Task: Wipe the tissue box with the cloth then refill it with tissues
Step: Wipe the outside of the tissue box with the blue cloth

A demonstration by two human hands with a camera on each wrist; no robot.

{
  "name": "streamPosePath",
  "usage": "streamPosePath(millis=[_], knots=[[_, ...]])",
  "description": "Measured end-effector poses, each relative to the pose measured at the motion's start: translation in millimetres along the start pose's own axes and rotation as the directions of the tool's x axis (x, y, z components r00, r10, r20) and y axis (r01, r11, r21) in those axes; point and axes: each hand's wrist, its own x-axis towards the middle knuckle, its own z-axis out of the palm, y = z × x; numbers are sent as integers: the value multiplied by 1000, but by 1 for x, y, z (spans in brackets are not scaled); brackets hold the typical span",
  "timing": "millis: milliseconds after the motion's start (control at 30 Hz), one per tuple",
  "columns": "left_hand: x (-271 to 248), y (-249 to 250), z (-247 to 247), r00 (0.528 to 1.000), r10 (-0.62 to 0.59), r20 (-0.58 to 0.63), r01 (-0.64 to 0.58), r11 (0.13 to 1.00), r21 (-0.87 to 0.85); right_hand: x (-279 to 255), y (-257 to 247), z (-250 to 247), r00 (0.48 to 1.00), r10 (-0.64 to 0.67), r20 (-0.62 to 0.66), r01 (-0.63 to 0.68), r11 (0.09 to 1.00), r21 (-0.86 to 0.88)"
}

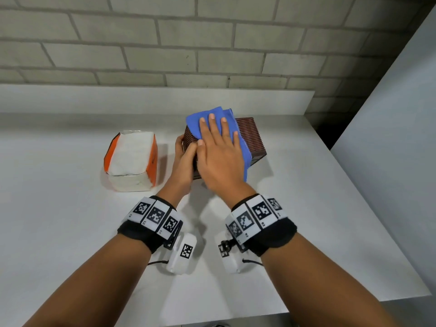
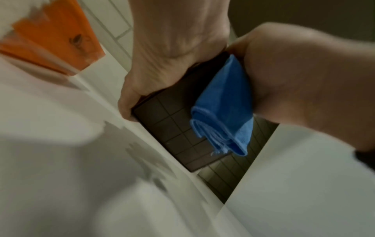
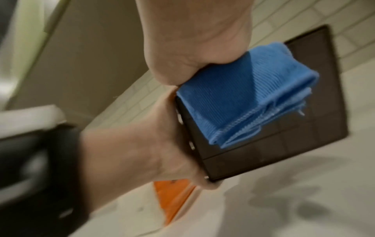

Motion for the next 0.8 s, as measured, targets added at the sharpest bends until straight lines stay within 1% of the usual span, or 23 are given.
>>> streamPosePath(millis=[67,100,167,233,300,333,367,467,567,633,733,800], knots=[[1,3,-3,1000,16,-12,-16,1000,-15,4,14,-3,1000,-14,-24,14,1000,-10],[2,4,-5,1000,23,-21,-23,999,-26,6,22,-4,999,2,-38,-3,1000,-22],[5,5,-9,998,36,-43,-37,999,-24,12,40,-7,995,85,-47,-86,996,-12],[6,4,-12,998,48,-41,-48,999,-16,16,52,-10,981,195,-14,-194,980,52],[6,3,-12,999,33,-31,-33,999,-14,16,51,-11,968,251,-3,-250,966,62],[5,2,-10,999,23,-27,-24,1000,-14,15,45,-10,970,244,-13,-244,969,33],[5,2,-8,1000,20,-22,-20,1000,-17,12,35,-8,978,207,-24,-207,978,2],[3,-1,-1,1000,9,3,-9,1000,-29,-1,3,0,1000,28,-9,-28,999,-44],[0,0,0,1000,-12,-8,12,1000,-25,-1,6,-4,999,-40,-4,40,999,-31],[0,2,-3,1000,-14,-17,13,998,-57,5,21,-7,999,-26,-30,24,999,-41],[0,6,-6,999,-30,-44,28,999,-42,14,45,-10,997,68,-47,-69,997,-36],[-2,9,-8,999,-32,-41,32,999,-15,16,57,-15,992,122,-15,-121,991,59]])
